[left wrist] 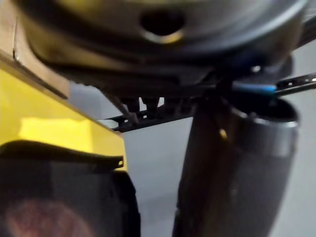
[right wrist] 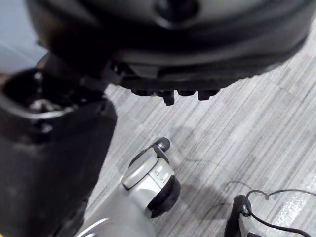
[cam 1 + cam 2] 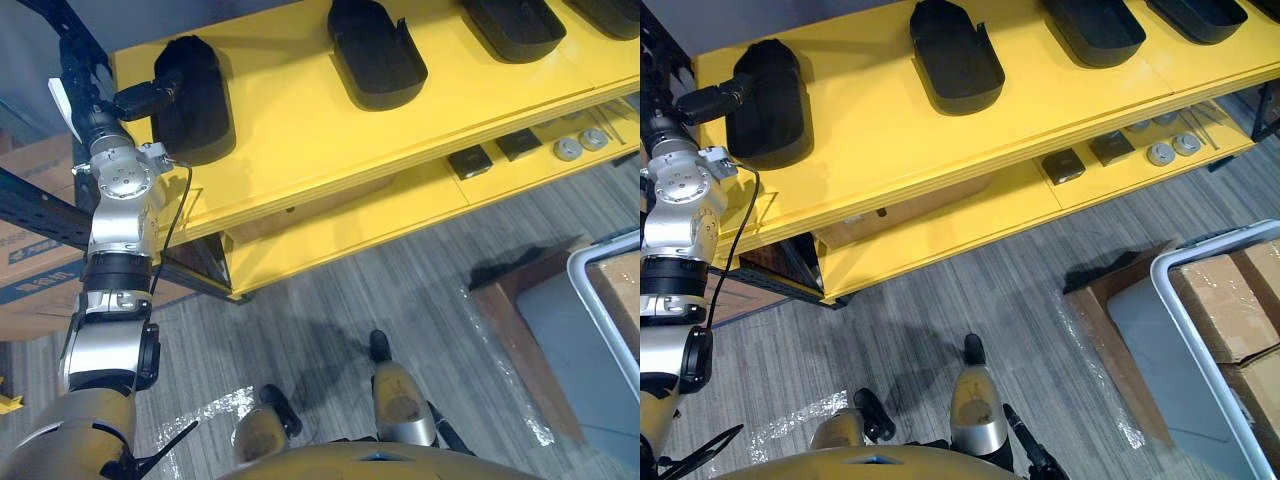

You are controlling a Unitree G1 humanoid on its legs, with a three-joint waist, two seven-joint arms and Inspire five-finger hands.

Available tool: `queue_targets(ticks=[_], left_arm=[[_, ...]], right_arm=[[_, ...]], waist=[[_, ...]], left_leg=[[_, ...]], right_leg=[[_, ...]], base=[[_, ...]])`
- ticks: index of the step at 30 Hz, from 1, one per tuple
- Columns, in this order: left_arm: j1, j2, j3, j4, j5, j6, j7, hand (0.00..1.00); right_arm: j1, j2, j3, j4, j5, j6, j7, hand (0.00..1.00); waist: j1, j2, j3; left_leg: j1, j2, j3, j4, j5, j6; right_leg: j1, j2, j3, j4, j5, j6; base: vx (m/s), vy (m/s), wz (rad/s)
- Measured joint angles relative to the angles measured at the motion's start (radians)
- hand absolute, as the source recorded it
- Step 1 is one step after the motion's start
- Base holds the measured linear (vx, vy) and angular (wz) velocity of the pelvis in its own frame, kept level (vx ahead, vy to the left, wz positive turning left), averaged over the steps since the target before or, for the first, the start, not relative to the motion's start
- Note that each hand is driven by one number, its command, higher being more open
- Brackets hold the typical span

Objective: Walk over and take three plastic housings, then place them on the shelf

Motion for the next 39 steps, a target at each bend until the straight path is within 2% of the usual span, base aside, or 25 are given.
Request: queue_targets(ticks=[5, 13, 17, 21, 28, 34, 37, 39], left_arm=[[-0.001, 0.0, -0.001, 0.0, -0.031, 0.008, -0.065, 1.0], [-0.029, 0.0, -0.018, 0.0, -0.068, 0.006, -0.146, 1.0], [-0.05, -0.002, -0.041, 0.0, -0.104, -0.013, -0.188, 1.0], [-0.097, -0.004, -0.048, 0.0, -0.104, -0.014, -0.23, 1.0], [-0.106, -0.005, -0.082, 0.0, -0.101, -0.011, -0.259, 1.0], [-0.106, -0.005, -0.089, 0.0, -0.01, -0.003, -0.236, 1.0], [-0.106, -0.005, -0.089, 0.0, 0.029, -0.003, -0.165, 1.0], [-0.106, -0.005, -0.089, 0.0, 0.061, -0.004, -0.114, 1.0]], right_arm=[[0.001, 0.002, 0.058, -0.046, 0.008, 0.018, 0.0, 1.0], [0.003, -0.002, 0.09, -0.095, 0.015, 0.018, 0.0, 1.0], [0.008, -0.003, 0.1, -0.115, 0.015, 0.018, 0.002, 1.0], [0.01, -0.004, 0.101, -0.133, 0.015, 0.017, 0.002, 1.0], [0.015, -0.005, 0.108, -0.149, 0.016, 0.018, 0.002, 1.0], [0.015, -0.021, 0.13, -0.15, 0.016, 0.017, 0.002, 1.0], [0.018, -0.028, 0.135, -0.149, 0.015, 0.0, 0.002, 1.0], [0.031, -0.028, 0.138, -0.151, 0.018, -0.037, 0.001, 1.0]], waist=[[0.001, -0.011, 0.007], [0.008, -0.012, 0.014], [0.018, -0.01, 0.026], [0.026, -0.01, 0.037], [0.029, -0.01, 0.038], [0.03, -0.009, 0.038], [0.03, -0.008, 0.039], [0.031, -0.004, 0.041]], left_leg=[[-0.031, 0.023, 0.006, 0.064, -0.036, 0.002], [-0.063, 0.052, 0.014, 0.117, -0.065, 0.0], [-0.061, 0.072, 0.027, 0.143, -0.082, -0.005], [-0.075, 0.072, 0.033, 0.147, -0.084, -0.004], [-0.065, 0.078, 0.047, 0.162, -0.084, -0.003], [-0.056, 0.078, 0.053, 0.16, -0.083, -0.003], [-0.053, 0.077, 0.053, 0.156, -0.082, -0.001], [-0.042, 0.072, 0.052, 0.14, -0.081, 0.0]], right_leg=[[-0.013, 0.006, 0.008, 0.003, 0.0, 0.0], [-0.032, 0.02, 0.012, 0.005, 0.0, 0.0], [-0.033, 0.032, 0.025, 0.006, 0.001, -0.001], [-0.05, 0.032, 0.03, 0.006, 0.003, 0.0], [-0.05, 0.032, 0.035, 0.017, 0.003, 0.0], [-0.047, 0.031, 0.034, 0.02, 0.003, -0.001], [-0.044, 0.031, 0.031, 0.02, 0.003, -0.001], [-0.037, 0.03, 0.027, 0.02, 0.003, -0.001]], base=[[0.01, 0.04, -0.06], [0.0, 0.015, -0.04], [0.01, 0.023, -0.11], [0.01, 0.017, -0.04], [0.04, 0.033, -0.05], [0.01, 0.009, -0.02], [-0.01, 0.008, 0.01], [-0.02, 0.018, 0.06]])
